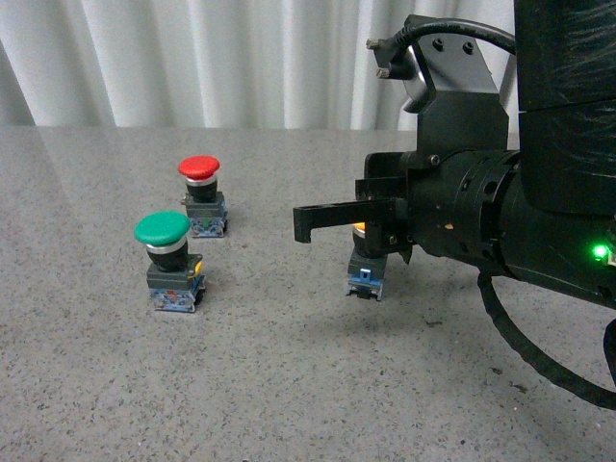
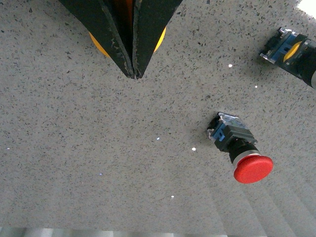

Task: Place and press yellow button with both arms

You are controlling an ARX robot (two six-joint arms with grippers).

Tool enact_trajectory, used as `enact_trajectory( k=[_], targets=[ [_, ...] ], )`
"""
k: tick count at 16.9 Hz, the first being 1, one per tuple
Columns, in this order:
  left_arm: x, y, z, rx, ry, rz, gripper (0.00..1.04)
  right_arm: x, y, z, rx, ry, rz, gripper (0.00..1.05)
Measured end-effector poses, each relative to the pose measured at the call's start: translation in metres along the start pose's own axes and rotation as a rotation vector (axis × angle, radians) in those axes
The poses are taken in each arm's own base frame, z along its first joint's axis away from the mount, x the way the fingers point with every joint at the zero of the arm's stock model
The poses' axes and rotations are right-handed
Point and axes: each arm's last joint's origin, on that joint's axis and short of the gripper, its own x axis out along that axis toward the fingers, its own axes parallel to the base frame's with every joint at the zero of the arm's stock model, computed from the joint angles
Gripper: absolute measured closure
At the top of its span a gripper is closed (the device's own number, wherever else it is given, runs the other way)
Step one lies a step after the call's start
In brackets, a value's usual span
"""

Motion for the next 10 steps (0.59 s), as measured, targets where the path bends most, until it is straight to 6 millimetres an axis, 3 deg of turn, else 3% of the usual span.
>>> enact_trajectory(
  k=[10],
  targets=[
    [0.0,0.0,0.0,0.0,0.0,0.0,0.07,0.0077,-0.0023,-0.0048,-0.025,0.043,-0.031,1.03]
  ],
)
